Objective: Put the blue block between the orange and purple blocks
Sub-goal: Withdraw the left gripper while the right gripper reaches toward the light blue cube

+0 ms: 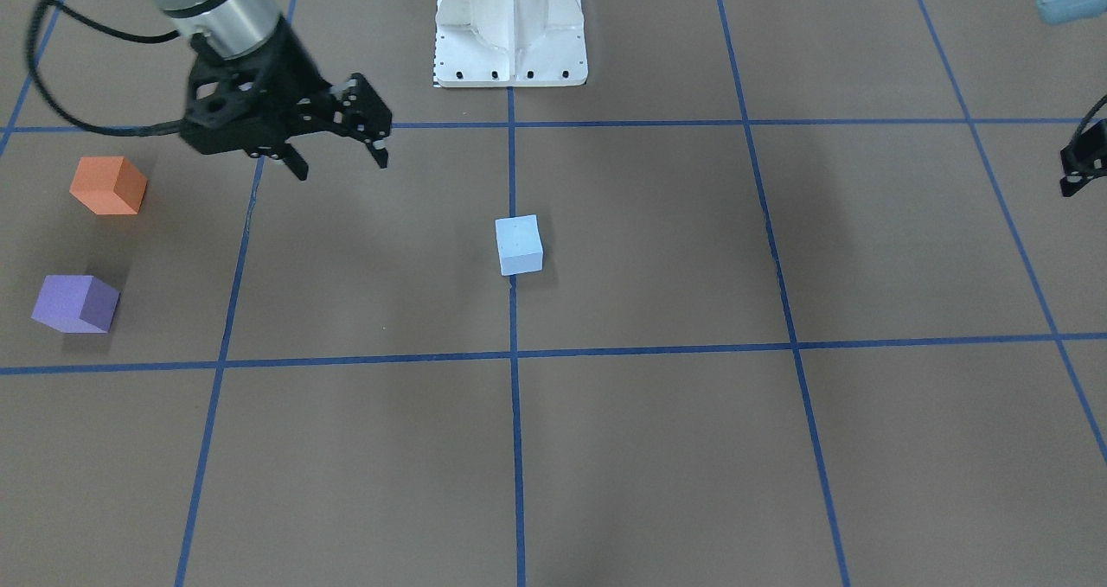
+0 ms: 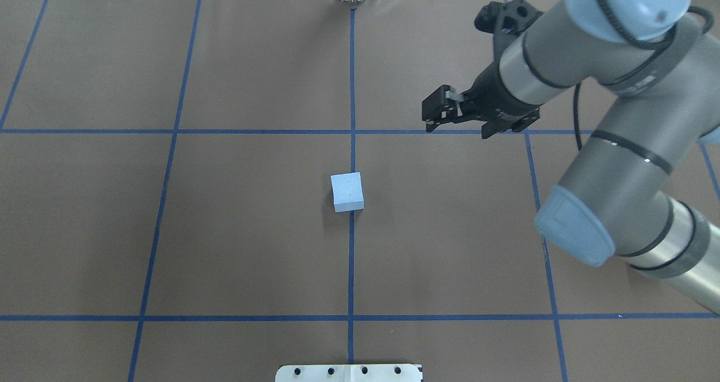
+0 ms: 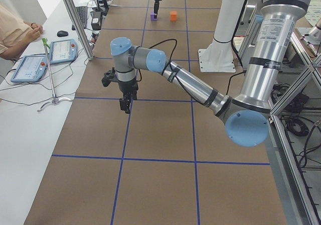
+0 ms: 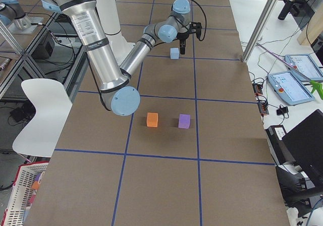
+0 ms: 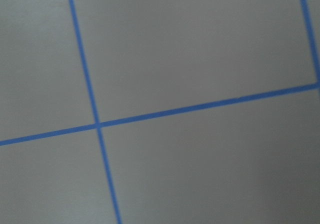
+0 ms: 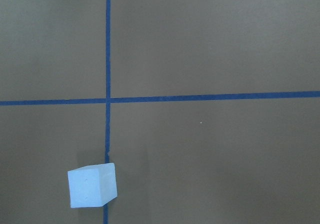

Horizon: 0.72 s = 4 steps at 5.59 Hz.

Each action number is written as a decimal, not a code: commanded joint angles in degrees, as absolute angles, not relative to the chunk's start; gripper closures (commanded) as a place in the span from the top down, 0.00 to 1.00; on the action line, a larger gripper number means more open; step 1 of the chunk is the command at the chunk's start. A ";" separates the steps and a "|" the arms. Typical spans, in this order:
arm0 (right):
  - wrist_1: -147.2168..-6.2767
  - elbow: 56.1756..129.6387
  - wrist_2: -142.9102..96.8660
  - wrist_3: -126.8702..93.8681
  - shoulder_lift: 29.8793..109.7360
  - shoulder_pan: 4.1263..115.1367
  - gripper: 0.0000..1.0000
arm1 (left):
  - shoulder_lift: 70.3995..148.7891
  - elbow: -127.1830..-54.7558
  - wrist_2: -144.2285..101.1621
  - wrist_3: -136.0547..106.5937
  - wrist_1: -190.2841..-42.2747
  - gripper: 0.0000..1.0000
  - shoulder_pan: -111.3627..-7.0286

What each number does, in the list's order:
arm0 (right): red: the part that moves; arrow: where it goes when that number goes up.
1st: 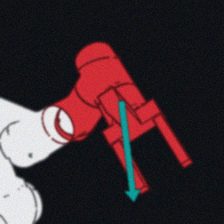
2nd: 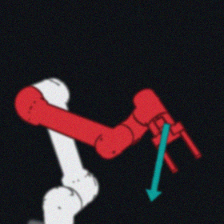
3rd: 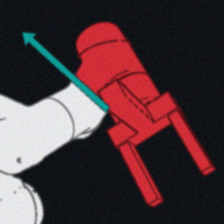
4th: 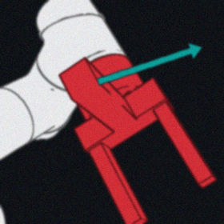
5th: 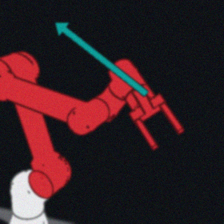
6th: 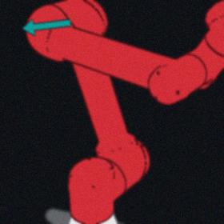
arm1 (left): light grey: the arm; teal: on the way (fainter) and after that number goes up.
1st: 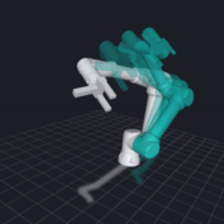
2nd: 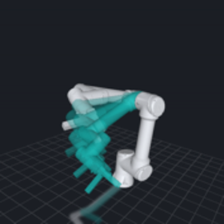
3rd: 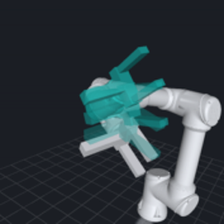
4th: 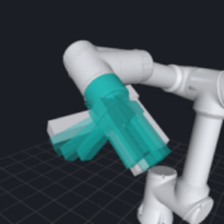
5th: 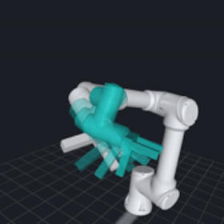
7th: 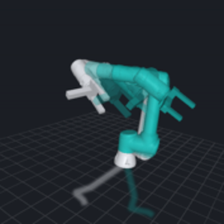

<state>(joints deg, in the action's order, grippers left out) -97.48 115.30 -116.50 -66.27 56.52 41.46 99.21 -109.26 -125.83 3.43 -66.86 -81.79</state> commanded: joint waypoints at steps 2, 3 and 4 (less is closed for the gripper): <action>-99.40 101.73 -104.54 -71.45 45.11 29.57 1.00 | 83.45 -106.01 -134.36 16.07 -79.47 1.00 -93.24; -98.80 98.82 -99.72 -71.45 44.65 26.49 1.00 | 83.15 -105.74 -134.12 15.91 -79.63 1.00 -93.16; -98.70 95.31 -98.80 -71.28 43.00 25.41 1.00 | 82.97 -105.47 -134.30 16.08 -79.72 1.00 -93.16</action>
